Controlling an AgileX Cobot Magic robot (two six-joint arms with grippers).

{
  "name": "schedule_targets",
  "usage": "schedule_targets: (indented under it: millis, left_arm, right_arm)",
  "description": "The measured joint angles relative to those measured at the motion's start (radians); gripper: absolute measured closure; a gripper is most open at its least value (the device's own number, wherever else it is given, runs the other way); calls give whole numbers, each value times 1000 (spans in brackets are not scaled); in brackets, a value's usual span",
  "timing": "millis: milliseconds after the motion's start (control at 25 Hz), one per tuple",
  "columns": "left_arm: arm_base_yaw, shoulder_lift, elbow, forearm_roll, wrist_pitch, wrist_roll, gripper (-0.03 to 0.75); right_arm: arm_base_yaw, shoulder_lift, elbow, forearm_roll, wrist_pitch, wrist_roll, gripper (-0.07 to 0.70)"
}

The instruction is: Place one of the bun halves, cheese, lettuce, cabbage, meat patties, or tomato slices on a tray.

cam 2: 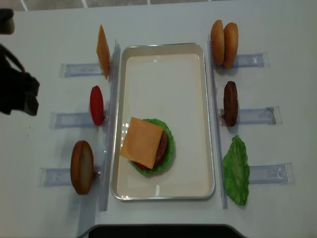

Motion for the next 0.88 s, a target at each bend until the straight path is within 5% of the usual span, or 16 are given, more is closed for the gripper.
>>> schedule_targets:
  millis: [280, 720, 880]
  left_arm:
    - [0, -393, 220, 1, 15, -11, 253]
    - [0, -920, 403, -11, 29, -44, 255]
    - [0, -1043, 489, -31, -16, -58, 255]
  right_arm:
    - [0, 0, 0, 0, 0, 0, 388]
    - [0, 0, 0, 0, 0, 0, 388]
    - [0, 0, 0, 0, 0, 0, 388]
